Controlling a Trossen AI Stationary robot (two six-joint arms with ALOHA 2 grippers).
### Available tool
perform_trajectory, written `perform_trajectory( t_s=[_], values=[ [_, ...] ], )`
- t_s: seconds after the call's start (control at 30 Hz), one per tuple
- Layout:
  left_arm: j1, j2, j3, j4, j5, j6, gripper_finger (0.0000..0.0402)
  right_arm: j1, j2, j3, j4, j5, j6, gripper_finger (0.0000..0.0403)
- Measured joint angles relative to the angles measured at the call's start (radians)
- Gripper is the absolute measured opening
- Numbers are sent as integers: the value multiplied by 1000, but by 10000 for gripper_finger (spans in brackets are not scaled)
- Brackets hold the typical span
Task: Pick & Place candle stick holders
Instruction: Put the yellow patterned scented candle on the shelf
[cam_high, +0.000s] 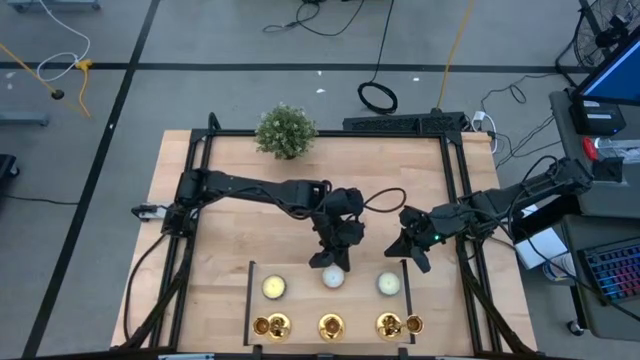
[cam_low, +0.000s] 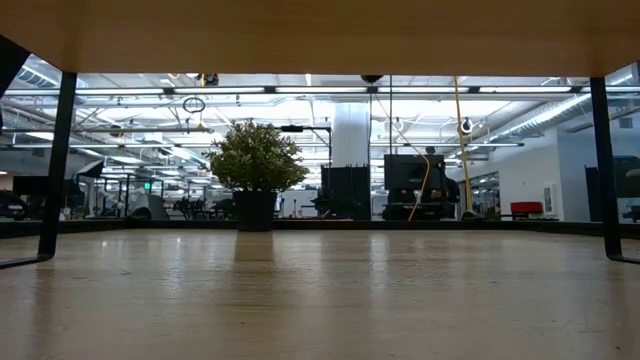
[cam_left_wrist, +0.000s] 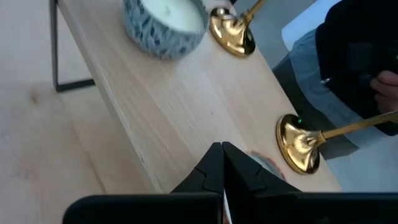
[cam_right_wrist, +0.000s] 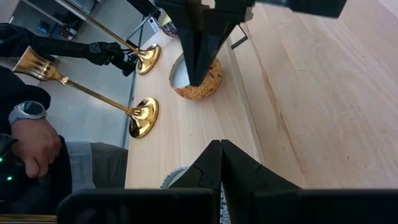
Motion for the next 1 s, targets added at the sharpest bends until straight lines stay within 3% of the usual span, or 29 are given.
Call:
perform_trajectory(
  t_s=[1.0],
  values=[
    [1, 2, 0, -42, -26, 2, 0, 0, 0, 0, 0, 0, -7, 0]
  ],
)
